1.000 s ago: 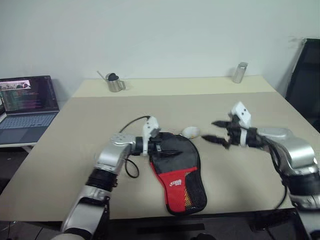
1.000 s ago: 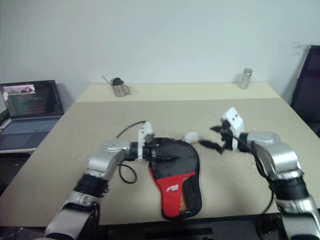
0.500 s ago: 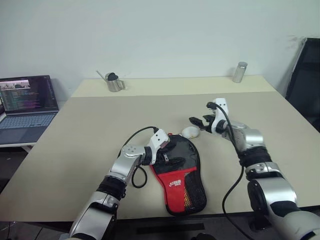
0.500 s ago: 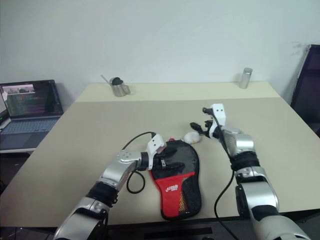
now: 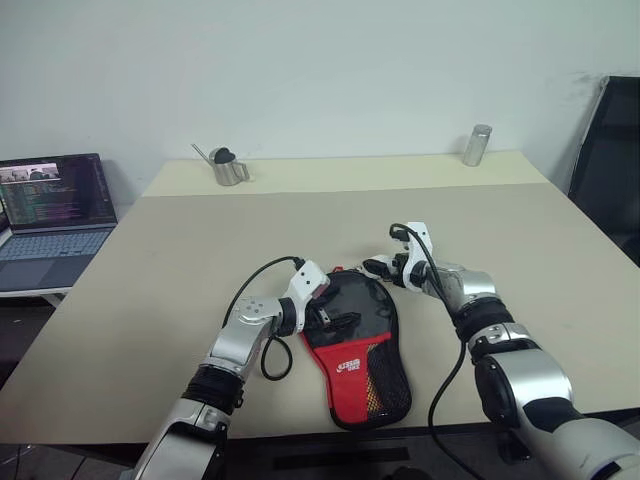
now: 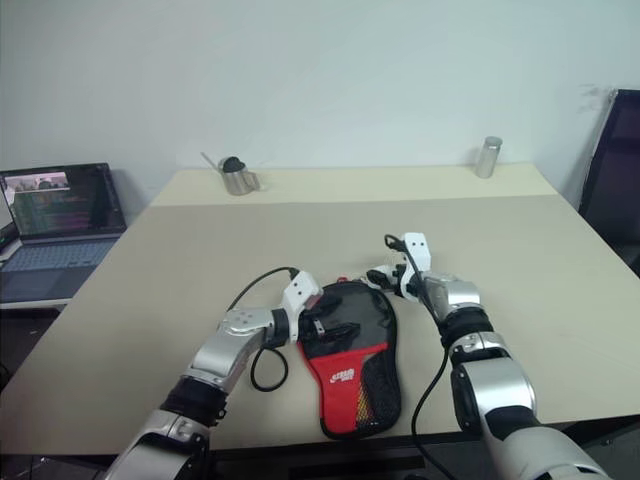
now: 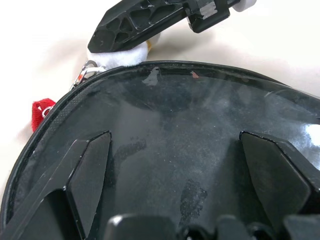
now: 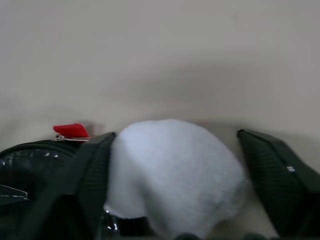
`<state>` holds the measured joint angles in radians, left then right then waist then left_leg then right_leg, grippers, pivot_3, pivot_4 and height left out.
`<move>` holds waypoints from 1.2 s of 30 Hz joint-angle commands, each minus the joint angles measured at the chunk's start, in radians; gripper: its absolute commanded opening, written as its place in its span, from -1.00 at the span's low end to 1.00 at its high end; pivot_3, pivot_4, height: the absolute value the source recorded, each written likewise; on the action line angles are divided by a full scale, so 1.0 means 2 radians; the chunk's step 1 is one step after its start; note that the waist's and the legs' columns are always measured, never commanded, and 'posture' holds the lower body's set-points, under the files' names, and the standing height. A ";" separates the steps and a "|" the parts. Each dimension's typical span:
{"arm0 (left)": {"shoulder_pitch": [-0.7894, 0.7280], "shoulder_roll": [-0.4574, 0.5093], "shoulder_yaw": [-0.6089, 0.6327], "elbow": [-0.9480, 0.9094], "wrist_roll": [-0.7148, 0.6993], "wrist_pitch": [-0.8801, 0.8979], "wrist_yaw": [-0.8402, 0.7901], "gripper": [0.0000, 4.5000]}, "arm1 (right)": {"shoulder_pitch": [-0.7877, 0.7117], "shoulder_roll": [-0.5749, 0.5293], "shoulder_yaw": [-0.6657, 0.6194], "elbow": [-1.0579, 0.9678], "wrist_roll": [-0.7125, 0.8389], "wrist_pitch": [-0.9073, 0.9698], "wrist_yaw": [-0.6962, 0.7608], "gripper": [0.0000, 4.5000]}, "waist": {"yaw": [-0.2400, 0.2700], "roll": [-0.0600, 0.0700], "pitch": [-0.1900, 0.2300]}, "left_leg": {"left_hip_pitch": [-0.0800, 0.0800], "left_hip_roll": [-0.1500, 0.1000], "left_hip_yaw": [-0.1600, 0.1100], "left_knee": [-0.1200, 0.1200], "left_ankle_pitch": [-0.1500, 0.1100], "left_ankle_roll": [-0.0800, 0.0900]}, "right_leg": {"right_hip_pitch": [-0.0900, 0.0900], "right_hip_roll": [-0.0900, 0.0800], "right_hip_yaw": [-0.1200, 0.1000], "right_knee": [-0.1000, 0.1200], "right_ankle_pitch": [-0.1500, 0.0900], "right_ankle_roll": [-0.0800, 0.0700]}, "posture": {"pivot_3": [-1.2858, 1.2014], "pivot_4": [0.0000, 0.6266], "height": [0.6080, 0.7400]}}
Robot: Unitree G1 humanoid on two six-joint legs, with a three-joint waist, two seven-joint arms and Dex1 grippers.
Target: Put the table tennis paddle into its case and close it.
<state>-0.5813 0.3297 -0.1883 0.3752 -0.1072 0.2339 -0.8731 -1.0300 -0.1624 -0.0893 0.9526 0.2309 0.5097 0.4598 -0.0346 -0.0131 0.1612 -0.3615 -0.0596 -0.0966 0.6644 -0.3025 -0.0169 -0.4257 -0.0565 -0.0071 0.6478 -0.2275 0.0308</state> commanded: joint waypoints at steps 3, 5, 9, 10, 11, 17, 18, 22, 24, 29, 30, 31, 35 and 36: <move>0.011 0.012 -0.005 0.011 0.017 0.008 0.011 1.00 | -0.017 0.001 -0.015 -0.001 0.001 -0.012 -0.007 -0.03 | 0.000 0.000 0.000 | 0.000 0.000 0.000 0.000 0.000 0.000 | 0.000 0.000 0.000 0.000 0.000 0.000 | 0.03 -0.52 1.00; 0.007 0.011 -0.007 0.017 0.019 0.006 0.014 1.00 | -0.015 -0.004 -0.016 -0.010 0.002 -0.007 -0.004 -0.32 | 0.000 0.000 0.000 | 0.000 0.000 0.000 0.000 0.000 0.000 | 0.000 0.000 0.000 0.000 0.000 0.000 | 0.03 -0.52 1.00; -0.006 0.005 -0.014 0.041 0.030 -0.005 0.024 1.00 | 0.000 -0.032 -0.012 -0.049 -0.002 0.013 0.006 -0.74 | 0.001 0.000 0.000 | 0.000 0.000 0.000 0.000 0.000 0.000 | 0.000 0.000 0.000 0.000 0.000 0.000 | 0.03 -0.52 1.00; -0.010 0.003 -0.015 0.050 0.033 -0.009 0.027 1.00 | 0.006 -0.041 -0.011 -0.063 -0.001 0.020 0.011 -0.78 | 0.002 0.000 0.000 | 0.000 0.000 0.000 0.000 0.000 0.000 | 0.000 0.000 0.000 0.000 0.000 0.000 | 0.03 -0.52 1.00; -0.013 0.001 -0.015 0.057 0.035 -0.011 0.030 1.00 | 0.014 -0.050 -0.009 -0.079 -0.001 0.031 0.015 -0.80 | 0.003 0.000 0.000 | 0.000 0.000 0.000 0.000 0.000 0.000 | 0.000 0.000 0.000 0.000 0.000 0.000 | 0.03 -0.52 1.00; -0.026 -0.007 -0.019 0.092 0.047 -0.027 0.041 1.00 | 0.089 -0.113 0.013 -0.228 0.005 0.111 0.065 -0.81 | 0.005 0.001 -0.001 | 0.000 0.000 -0.001 0.000 0.000 0.000 | 0.001 0.000 -0.001 -0.001 0.000 0.000 | 0.03 -0.52 1.00; -0.028 -0.008 -0.020 0.096 0.050 -0.031 0.044 1.00 | 0.105 -0.124 0.019 -0.259 0.007 0.125 0.077 -0.81 | 0.006 0.001 -0.001 | 0.000 0.000 -0.001 0.000 0.000 0.000 | 0.001 0.000 -0.001 -0.001 0.000 0.000 | 0.03 -0.52 1.00; -0.038 -0.018 -0.020 0.116 0.050 -0.039 0.046 1.00 | 0.179 -0.179 0.047 -0.392 0.022 0.159 0.130 -0.81 | 0.008 0.001 -0.001 | 0.000 0.000 -0.001 0.001 0.000 0.001 | 0.002 0.000 -0.001 -0.001 0.000 0.000 | 0.03 -0.52 1.00; -0.045 -0.023 -0.022 0.128 0.051 -0.045 0.046 1.00 | 0.217 -0.213 0.056 -0.452 0.031 0.166 0.157 -0.81 | 0.013 0.001 -0.001 | 0.000 -0.001 -0.002 0.001 -0.001 0.001 | 0.002 0.000 -0.002 -0.001 0.000 0.000 | 0.03 -0.52 1.00; -0.057 -0.029 -0.023 0.150 0.054 -0.057 0.045 1.00 | 0.299 -0.309 0.049 -0.533 0.045 0.145 0.229 -0.81 | 0.019 0.001 -0.001 | 0.000 -0.001 -0.002 0.002 -0.001 0.002 | 0.003 0.001 -0.003 -0.001 0.000 0.001 | 0.03 -0.52 1.00; -0.059 -0.029 -0.023 0.154 0.054 -0.059 0.045 1.00 | 0.317 -0.330 0.043 -0.551 0.055 0.140 0.249 -0.81 | 0.019 0.001 -0.001 | 0.000 -0.001 -0.002 0.002 -0.001 0.002 | 0.003 0.001 -0.003 -0.001 0.000 0.001 | 0.03 -0.52 1.00; -0.061 -0.029 -0.023 0.157 0.054 -0.061 0.045 1.00 | 0.329 -0.343 0.040 -0.563 0.060 0.137 0.262 -0.81 | 0.019 0.001 -0.001 | 0.001 -0.001 -0.002 0.002 -0.001 0.002 | 0.003 0.001 -0.003 -0.001 0.000 0.001 | 0.03 -0.52 1.00; -0.069 -0.030 -0.024 0.170 0.056 -0.066 0.043 1.00 | 0.400 -0.404 0.029 -0.636 0.101 0.125 0.338 -0.81 | 0.020 0.000 -0.001 | 0.003 0.000 -0.002 0.002 -0.001 0.002 | 0.006 0.000 -0.003 -0.002 -0.001 0.002 | 0.03 -0.52 1.00; -0.071 -0.031 -0.025 0.173 0.057 -0.067 0.043 1.00 | 0.421 -0.419 0.028 -0.655 0.110 0.120 0.358 -0.81 | 0.020 0.000 -0.001 | 0.004 0.000 -0.003 0.002 -0.001 0.002 | 0.007 0.000 -0.003 -0.002 -0.002 0.004 | 0.03 -0.52 1.00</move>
<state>-0.7408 0.2577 -0.2130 0.6722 -0.0430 0.0854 -0.7966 -0.2168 -0.9617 -0.0024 -0.2834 0.4111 0.7675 1.0957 0.0063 -0.0126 0.1596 -0.3517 -0.0605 -0.1024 0.6678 -0.3047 -0.0128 -0.4086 -0.0554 -0.0144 0.6431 -0.2312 0.0385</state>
